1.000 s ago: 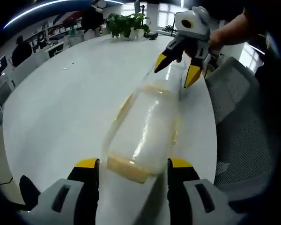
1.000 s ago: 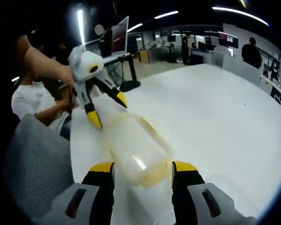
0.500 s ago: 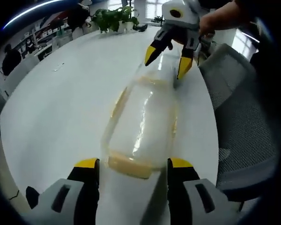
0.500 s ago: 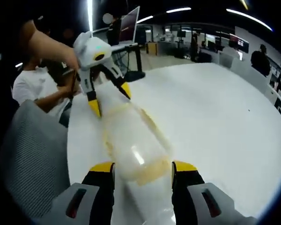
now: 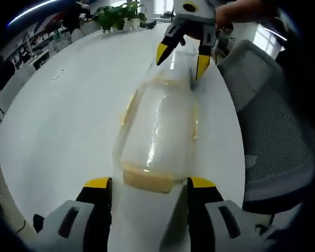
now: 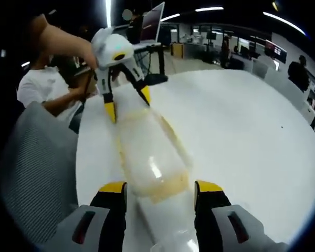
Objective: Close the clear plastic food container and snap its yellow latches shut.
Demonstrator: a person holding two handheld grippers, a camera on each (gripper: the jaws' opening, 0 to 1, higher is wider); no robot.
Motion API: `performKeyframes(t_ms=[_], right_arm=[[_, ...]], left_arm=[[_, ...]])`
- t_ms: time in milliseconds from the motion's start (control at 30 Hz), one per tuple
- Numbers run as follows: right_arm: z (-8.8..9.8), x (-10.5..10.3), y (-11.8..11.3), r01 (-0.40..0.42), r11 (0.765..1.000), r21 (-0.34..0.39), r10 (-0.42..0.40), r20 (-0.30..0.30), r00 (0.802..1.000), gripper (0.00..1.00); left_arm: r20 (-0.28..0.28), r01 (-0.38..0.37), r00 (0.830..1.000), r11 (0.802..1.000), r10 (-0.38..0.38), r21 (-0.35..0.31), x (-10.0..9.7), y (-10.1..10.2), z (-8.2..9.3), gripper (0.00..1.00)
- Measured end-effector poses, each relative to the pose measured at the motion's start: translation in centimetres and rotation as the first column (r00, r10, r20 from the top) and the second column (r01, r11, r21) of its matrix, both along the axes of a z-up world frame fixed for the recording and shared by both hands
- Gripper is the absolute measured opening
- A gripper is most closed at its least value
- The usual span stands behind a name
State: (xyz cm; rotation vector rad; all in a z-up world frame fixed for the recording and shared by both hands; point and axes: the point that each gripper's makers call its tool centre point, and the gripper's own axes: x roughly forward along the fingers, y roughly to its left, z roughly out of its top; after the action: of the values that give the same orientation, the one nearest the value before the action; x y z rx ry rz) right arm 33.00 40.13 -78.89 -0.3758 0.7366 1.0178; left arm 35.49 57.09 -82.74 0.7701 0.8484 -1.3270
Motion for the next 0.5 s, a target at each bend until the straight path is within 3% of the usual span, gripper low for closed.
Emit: performKeyframes(t_ms=[100,233,500], right_arm=[[0.65,0.36,-0.06,-0.008,1.0,0.008,0.008,0.02,1.0,0.51],[-0.05,0.53,-0.66,-0.065,0.996,-0.059,0.068,0.04,0.997,0.5],[0.62,0.46,0.06,-0.155,0.985,-0.076,0.157,0.019,0.987,0.48]], left_arm=[[0.0,0.01,1.0,1.0,-0.01,0.011,-0.14,0.23,-0.23,0.57],[0.0,0.023,1.0,0.999,-0.023,0.024,-0.21,0.29,-0.52,0.57],[-0.002,0.031,1.0,0.999,-0.031,0.03,-0.11,0.27,-0.74,0.57]])
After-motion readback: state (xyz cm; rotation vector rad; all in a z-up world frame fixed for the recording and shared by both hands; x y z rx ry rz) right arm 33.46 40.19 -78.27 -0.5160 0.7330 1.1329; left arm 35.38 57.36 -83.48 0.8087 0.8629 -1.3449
